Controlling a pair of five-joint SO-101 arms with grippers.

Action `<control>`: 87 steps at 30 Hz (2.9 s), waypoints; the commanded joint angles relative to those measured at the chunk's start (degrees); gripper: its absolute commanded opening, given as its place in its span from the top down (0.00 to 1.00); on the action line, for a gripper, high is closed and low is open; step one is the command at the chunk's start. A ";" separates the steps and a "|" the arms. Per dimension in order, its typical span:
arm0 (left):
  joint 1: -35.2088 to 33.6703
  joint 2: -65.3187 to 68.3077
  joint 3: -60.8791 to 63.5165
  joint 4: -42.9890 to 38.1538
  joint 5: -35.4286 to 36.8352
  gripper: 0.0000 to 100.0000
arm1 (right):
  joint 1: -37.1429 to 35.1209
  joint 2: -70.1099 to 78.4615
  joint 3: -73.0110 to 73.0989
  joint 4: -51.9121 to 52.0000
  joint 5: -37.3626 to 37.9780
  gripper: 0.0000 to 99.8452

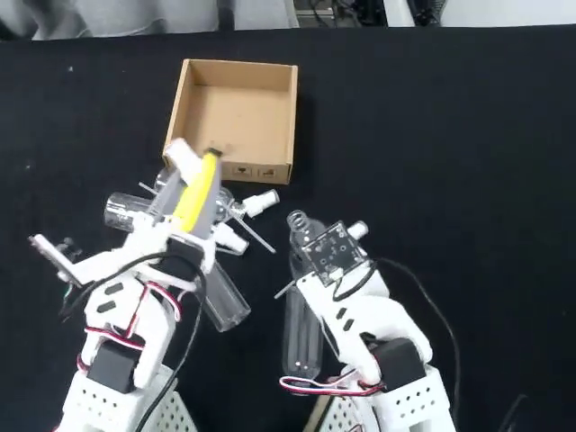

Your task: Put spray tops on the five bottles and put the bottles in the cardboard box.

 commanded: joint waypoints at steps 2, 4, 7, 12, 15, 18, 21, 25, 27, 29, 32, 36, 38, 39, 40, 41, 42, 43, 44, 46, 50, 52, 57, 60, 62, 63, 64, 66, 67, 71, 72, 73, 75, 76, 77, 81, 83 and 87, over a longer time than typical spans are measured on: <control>-5.93 -0.70 -1.27 -1.49 6.07 0.97 | -4.22 -4.62 -0.75 -1.49 -0.35 0.91; -6.81 -0.53 -1.27 -1.49 7.12 0.97 | -6.07 -4.62 -0.75 -1.41 -0.35 0.91; -6.46 -0.44 -0.84 -1.49 7.21 0.97 | -7.74 -4.62 -0.66 -1.41 -0.35 0.91; -6.46 -0.35 -0.66 -1.32 7.12 0.97 | -9.85 -4.62 -0.66 -1.41 -0.26 0.91; -6.46 -0.35 0.84 -1.58 6.95 0.97 | -10.90 -4.62 -0.48 -1.67 0.00 0.91; -6.73 -0.35 2.07 -1.58 6.86 0.97 | -10.99 -4.62 -0.66 -1.67 0.09 0.91; -6.90 -0.35 2.15 -1.58 6.86 0.97 | -11.08 -4.70 -0.75 -1.76 0.09 0.91; -6.99 -0.35 3.74 -1.58 5.80 0.97 | -11.08 -4.70 -0.57 -3.69 0.09 0.91; -6.99 -0.44 4.26 -1.58 4.13 0.97 | -11.08 -4.70 -0.40 -5.27 0.09 0.91; -6.99 -0.53 4.79 -1.67 3.69 0.97 | -11.08 -4.70 -0.40 -6.07 0.09 0.91; -6.99 -0.53 4.88 -1.67 3.69 0.97 | -11.25 -4.70 -0.40 -6.24 0.09 0.91; -7.08 -0.70 4.18 -2.11 4.04 0.97 | -14.42 -4.70 0.31 -5.80 0.09 0.91; -7.25 -0.70 4.35 -4.66 4.04 0.97 | -14.95 -4.70 1.54 -6.15 0.09 0.91; -8.22 -0.70 4.53 -5.98 4.04 0.97 | -14.95 -4.70 1.98 -6.24 0.18 0.91; -9.19 -0.62 4.62 -7.03 4.13 0.97 | -14.95 -4.70 2.15 -6.24 0.18 0.91; -10.07 -0.53 4.62 -7.74 4.13 0.97 | -14.86 -4.70 2.15 -6.24 0.18 0.91; -11.03 -0.53 4.62 -7.82 4.13 0.97 | -14.86 -4.70 2.07 -6.24 0.18 0.91; -12.18 -0.62 4.62 -8.00 4.22 0.97 | -14.86 -4.70 2.07 -6.24 0.18 0.91; -12.70 -0.70 4.62 -8.00 4.40 0.97 | -14.86 -4.70 2.07 -6.24 0.18 0.91; -13.32 -0.62 4.62 -7.74 5.80 0.97 | -14.77 -4.70 2.07 -6.24 0.18 0.91; -12.44 -0.53 5.85 -7.65 5.89 0.97 | -14.77 -4.70 1.98 -6.24 0.18 0.91; -10.86 -0.53 6.55 -7.65 4.75 0.97 | -14.77 -4.70 1.98 -6.24 0.18 0.91; -7.43 -0.62 8.57 -7.65 1.49 0.97 | -14.68 -4.70 1.98 -6.24 0.09 0.91; -7.34 -0.62 9.10 -7.82 1.23 0.97 | -14.68 -4.70 1.98 -6.24 0.09 0.91; -7.25 -0.62 9.36 -7.74 1.23 0.97 | -14.68 -4.70 2.07 -6.24 0.09 0.91; -7.25 -0.62 9.36 -7.74 1.23 0.97 | -14.68 -4.70 2.07 -6.24 0.09 0.91; -7.25 -0.53 9.36 -7.74 1.23 0.97 | -14.59 -4.70 2.07 -6.24 0.09 0.91; -7.16 -0.44 9.36 -7.65 1.23 0.97 | -14.59 -4.70 2.07 -6.24 0.00 0.91; -7.16 -0.44 9.36 -7.65 1.23 0.97 | -14.59 -4.70 2.07 -6.24 -0.09 0.91; -3.82 -0.44 10.59 -7.56 1.23 0.97 | -12.92 -4.70 1.89 -6.33 -0.26 0.91; -2.95 -0.44 10.59 -7.56 0.53 0.97 | -12.13 -4.70 1.89 -6.95 -0.26 0.91; -2.15 -0.44 10.59 -6.95 -0.79 0.97 | -11.43 -4.70 1.98 -7.91 -0.26 0.91; -0.40 -0.53 10.59 -5.45 -2.20 0.97 | -10.11 -5.32 2.33 -8.70 -0.26 0.91; 0.40 -0.53 10.59 -4.84 -2.37 0.97 | -9.93 -6.11 2.42 -8.62 -0.26 0.91; 1.10 -0.44 10.59 -4.57 -2.46 0.97 | -9.85 -7.25 2.51 -8.53 -0.35 0.91; 3.74 -0.44 10.59 -2.29 -2.55 0.97 | -10.11 -7.52 2.51 -8.53 -0.35 0.91; 4.88 -0.44 10.51 -1.76 -3.34 0.97 | -9.93 -7.43 2.51 -8.53 -0.35 0.91; 8.40 -0.44 10.59 0.09 -6.24 0.97 | -9.67 -7.34 2.42 -8.53 -0.35 0.91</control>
